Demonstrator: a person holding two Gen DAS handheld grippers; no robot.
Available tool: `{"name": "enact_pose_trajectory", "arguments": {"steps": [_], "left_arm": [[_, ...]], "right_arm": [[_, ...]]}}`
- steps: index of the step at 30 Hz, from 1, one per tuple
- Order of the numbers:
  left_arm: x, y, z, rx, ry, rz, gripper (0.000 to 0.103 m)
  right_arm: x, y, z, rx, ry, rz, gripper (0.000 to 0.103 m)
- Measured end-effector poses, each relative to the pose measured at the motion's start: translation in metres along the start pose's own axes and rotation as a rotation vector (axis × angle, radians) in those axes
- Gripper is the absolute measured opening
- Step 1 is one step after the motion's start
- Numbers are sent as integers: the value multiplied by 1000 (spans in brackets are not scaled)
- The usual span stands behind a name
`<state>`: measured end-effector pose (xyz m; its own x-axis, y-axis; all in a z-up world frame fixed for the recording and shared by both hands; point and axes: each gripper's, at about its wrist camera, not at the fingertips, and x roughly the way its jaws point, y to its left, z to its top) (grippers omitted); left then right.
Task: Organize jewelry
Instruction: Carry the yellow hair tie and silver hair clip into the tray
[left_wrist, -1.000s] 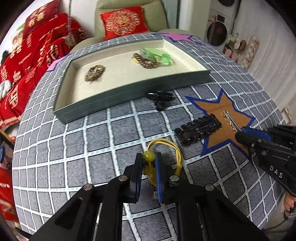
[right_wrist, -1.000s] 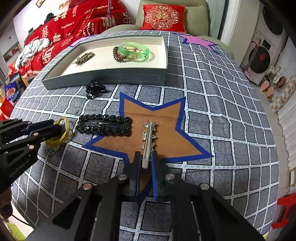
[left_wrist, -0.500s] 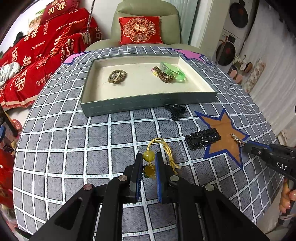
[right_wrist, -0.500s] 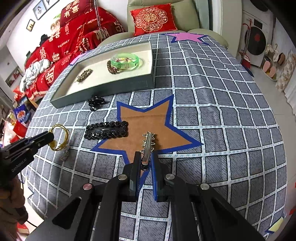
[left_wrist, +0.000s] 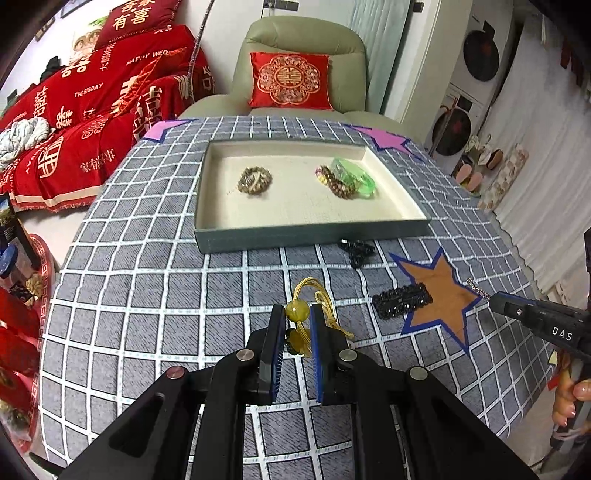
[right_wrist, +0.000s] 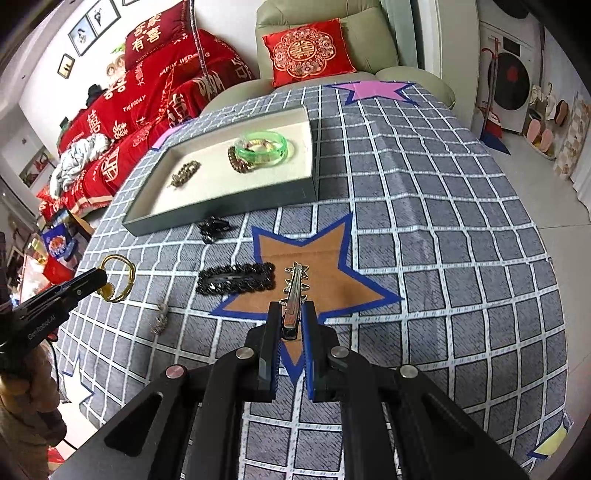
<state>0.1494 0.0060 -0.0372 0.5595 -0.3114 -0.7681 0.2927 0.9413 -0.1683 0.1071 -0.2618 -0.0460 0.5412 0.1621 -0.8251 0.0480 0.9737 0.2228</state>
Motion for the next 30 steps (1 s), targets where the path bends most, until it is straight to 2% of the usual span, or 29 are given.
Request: {"name": "enact_pose_trajectory", "arguments": {"steps": [11, 18, 23, 30], "left_arm": [[-9, 9, 22, 0, -45, 17, 21], [-6, 17, 51, -6, -83, 36, 21], [4, 21, 70, -6, -99, 52, 21], [35, 27, 94, -16, -85, 81, 21]], "right_arm": [[-14, 14, 35, -14, -54, 37, 11], [-13, 24, 67, -42, -81, 52, 11], [-3, 35, 94, -74, -94, 62, 11], [34, 44, 127, -67, -56, 103, 11]]}}
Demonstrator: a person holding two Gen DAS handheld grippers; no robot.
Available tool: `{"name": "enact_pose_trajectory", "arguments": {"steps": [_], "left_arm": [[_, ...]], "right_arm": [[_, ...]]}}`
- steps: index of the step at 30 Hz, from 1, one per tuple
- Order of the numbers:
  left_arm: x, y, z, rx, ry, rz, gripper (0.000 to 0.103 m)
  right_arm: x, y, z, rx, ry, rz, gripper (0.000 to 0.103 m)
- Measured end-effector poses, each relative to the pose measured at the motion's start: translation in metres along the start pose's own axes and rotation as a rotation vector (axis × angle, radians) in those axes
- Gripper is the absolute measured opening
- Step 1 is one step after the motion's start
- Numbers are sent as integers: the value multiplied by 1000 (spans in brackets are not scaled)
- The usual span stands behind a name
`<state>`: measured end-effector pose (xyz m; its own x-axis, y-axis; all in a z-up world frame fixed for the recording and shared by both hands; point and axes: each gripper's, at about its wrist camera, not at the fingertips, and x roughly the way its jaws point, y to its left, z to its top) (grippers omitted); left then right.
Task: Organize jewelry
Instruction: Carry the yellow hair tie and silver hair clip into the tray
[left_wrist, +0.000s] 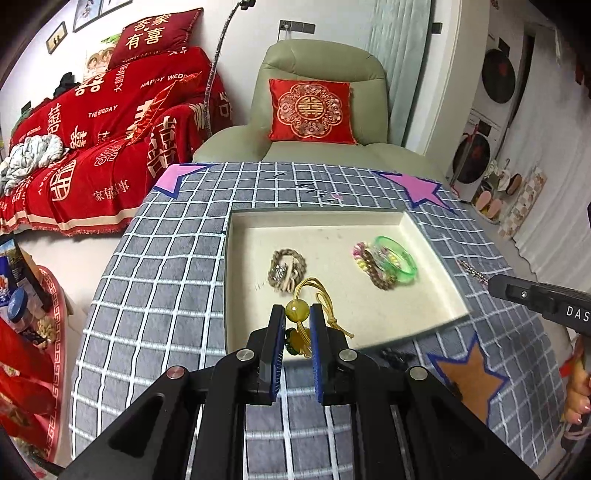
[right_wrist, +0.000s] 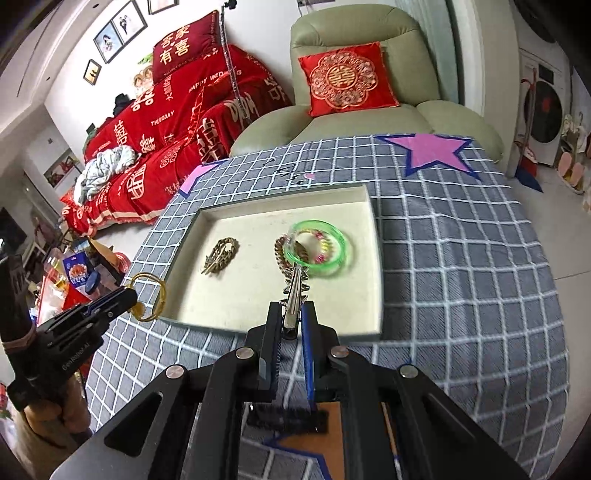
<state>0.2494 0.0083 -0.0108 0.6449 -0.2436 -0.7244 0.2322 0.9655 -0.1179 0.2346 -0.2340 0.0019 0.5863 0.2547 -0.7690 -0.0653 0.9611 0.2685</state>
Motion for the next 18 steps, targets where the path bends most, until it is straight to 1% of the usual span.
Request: {"name": "enact_pose_trajectory", "arguments": {"steps": [5, 10, 13, 18], "left_arm": [[29, 1, 9, 4, 19, 24, 21], [65, 2, 9, 17, 61, 61, 21], [79, 3, 6, 31, 79, 93, 21], [97, 1, 3, 49, 103, 116, 21]], "right_arm": [[37, 8, 16, -16, 26, 15, 11], [72, 17, 18, -30, 62, 24, 11], [90, 18, 16, -47, 79, 11, 11], [108, 14, 13, -65, 99, -17, 11]]}}
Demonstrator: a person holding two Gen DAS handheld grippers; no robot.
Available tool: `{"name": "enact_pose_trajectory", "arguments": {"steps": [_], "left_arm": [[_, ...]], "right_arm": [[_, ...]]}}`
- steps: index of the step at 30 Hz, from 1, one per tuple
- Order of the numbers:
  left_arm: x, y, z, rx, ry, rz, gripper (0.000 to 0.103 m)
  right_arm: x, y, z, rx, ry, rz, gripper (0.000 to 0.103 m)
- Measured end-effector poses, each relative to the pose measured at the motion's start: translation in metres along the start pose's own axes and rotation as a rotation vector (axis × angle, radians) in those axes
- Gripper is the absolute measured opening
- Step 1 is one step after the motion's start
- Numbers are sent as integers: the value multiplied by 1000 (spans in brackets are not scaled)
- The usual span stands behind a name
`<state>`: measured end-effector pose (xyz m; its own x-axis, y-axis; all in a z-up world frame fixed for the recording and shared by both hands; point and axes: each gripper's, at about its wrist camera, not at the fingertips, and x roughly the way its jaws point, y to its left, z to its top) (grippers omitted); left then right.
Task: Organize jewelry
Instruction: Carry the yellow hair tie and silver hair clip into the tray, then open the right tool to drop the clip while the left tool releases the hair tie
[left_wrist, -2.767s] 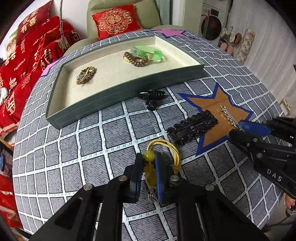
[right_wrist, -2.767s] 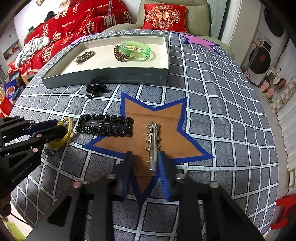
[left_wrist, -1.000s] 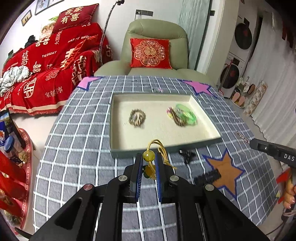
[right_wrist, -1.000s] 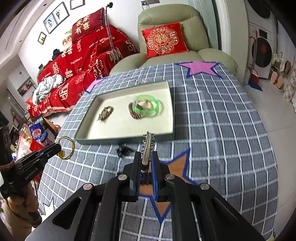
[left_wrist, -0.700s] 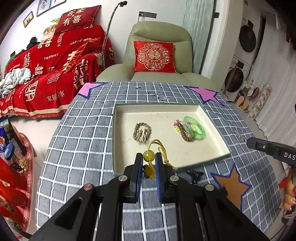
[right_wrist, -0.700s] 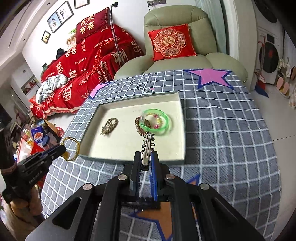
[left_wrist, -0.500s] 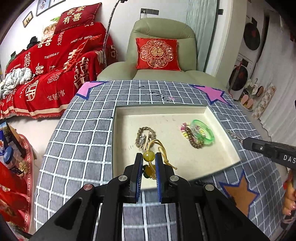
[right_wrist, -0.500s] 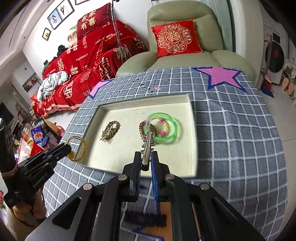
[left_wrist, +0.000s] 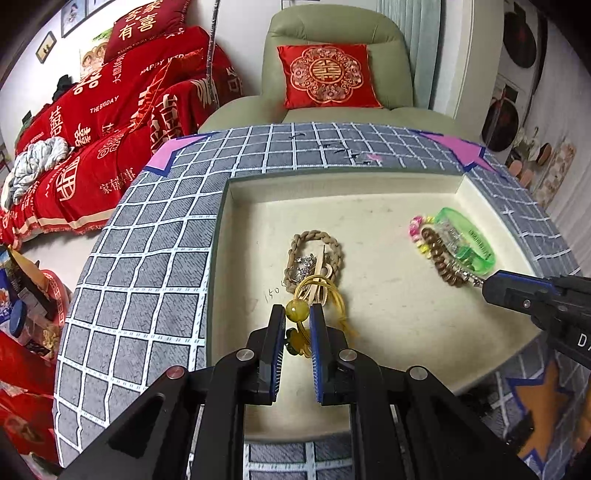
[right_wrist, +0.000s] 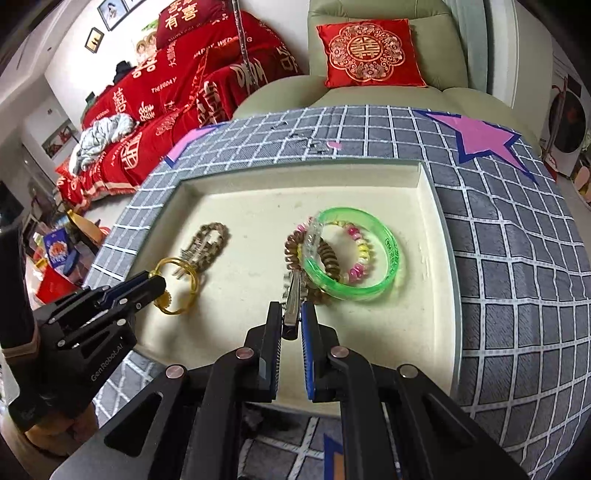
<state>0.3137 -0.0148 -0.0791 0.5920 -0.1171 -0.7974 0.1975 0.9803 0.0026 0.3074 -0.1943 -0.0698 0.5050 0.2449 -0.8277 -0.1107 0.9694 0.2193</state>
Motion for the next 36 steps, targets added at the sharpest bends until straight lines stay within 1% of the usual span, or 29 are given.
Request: {"name": "enact_pose_trajectory", "arguments": {"steps": [9, 14, 19, 21, 22, 23, 27, 29, 36], "left_arm": [[13, -5, -2, 20, 21, 37, 21], [15, -10, -2, 46, 23, 59, 21], [13, -11, -2, 42, 32, 75, 21], [11, -11, -2, 37, 32, 73, 22], [10, -11, -1, 37, 31, 73, 22], [8, -12, -1, 38, 30, 75, 22], [5, -11, -1, 28, 33, 67, 22], [3, -10, 0, 17, 36, 55, 22], [-8, -11, 0, 15, 26, 57, 22]], "right_arm": [[19, -11, -7, 17, 36, -10, 11], [24, -12, -10, 23, 54, -6, 12], [25, -14, -8, 31, 62, 3, 13], [25, -15, -8, 36, 61, 9, 21], [23, -15, -8, 40, 58, 10, 28], [21, -16, -8, 45, 50, 15, 34], [7, -14, -6, 49, 13, 31, 36], [-5, -13, -6, 51, -14, 40, 39], [-38, -12, -15, 45, -59, 58, 41]]}}
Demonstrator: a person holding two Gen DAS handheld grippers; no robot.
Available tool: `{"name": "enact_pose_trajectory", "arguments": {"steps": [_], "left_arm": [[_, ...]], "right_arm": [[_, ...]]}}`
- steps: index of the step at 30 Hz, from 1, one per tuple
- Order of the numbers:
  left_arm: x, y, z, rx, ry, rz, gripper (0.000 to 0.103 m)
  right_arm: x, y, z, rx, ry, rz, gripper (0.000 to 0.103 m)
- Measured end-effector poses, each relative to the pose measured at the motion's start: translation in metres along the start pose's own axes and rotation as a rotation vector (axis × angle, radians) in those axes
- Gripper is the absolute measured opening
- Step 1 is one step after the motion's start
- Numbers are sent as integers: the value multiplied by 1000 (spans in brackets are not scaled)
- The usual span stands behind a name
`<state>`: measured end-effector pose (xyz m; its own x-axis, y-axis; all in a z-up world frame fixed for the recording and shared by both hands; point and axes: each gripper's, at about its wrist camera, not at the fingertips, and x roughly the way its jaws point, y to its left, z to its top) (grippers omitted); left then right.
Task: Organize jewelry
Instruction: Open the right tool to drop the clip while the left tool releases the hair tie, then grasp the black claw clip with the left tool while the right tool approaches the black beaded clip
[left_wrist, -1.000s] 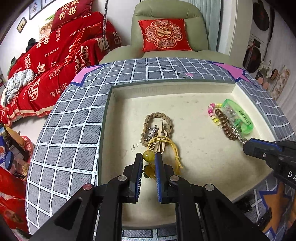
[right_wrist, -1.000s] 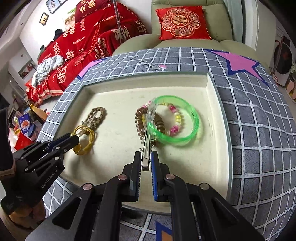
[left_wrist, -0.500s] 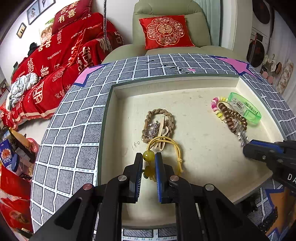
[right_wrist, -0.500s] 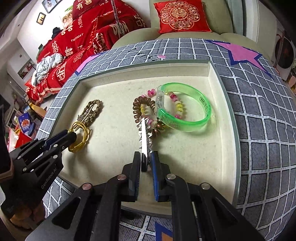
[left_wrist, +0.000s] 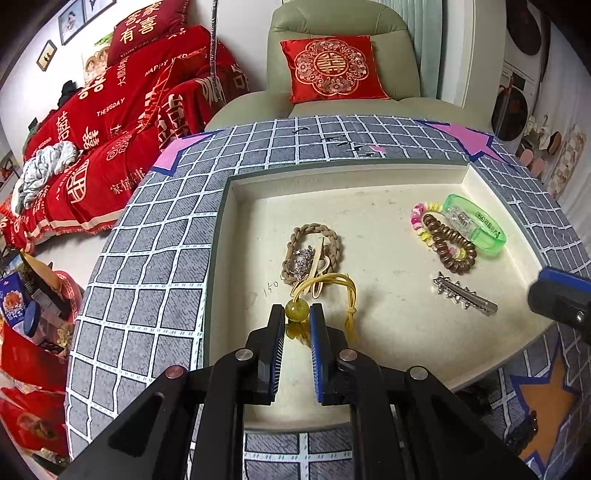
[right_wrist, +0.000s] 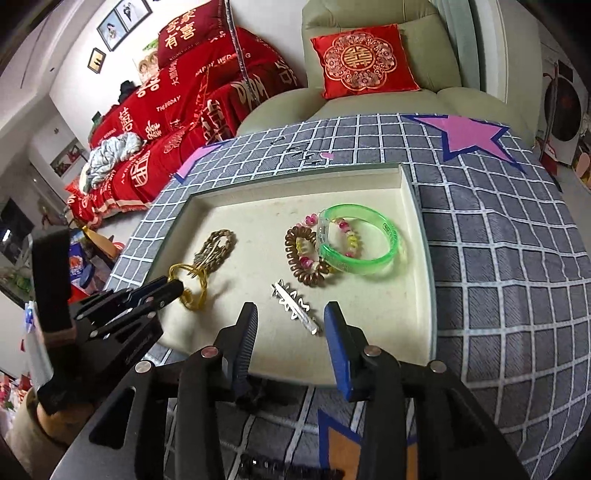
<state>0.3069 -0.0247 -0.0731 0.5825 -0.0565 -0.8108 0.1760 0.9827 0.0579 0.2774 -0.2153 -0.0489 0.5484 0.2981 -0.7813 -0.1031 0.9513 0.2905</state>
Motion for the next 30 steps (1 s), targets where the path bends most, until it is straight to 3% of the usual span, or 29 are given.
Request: {"name": "enact_pose_trajectory", "arguments": {"steps": [4, 10, 11, 12, 13, 14, 19, 22, 30], "left_arm": [[-7, 0, -3, -13, 6, -19, 22], [-20, -1, -11, -16, -3, -24, 22], [-21, 0, -12, -18, -2, -26, 28], [-22, 0, -13, -21, 0, -26, 79], [-24, 1, -14, -31, 0, -19, 103], [-30, 2, -17, -47, -42, -5, 103], [-39, -2, -25, -10, -61, 10, 103], [-50, -6, -31, 14, -80, 14, 103], [-64, -19, -55, 1, -55, -68, 103]], "right_arm": [[-18, -3, -10, -4, -13, 16, 42], [-37, -6, -31, -36, -19, 42, 51], [-39, -6, -36, -49, -18, 42, 54], [-41, -5, -40, -62, -15, 41, 56], [-42, -5, -44, -74, -13, 41, 60], [-43, -4, -49, -91, -9, 41, 63], [-44, -2, -71, -164, 20, 57, 73], [-43, -3, -83, -196, 45, 75, 73], [-34, -2, -101, -284, 101, 81, 73]]}}
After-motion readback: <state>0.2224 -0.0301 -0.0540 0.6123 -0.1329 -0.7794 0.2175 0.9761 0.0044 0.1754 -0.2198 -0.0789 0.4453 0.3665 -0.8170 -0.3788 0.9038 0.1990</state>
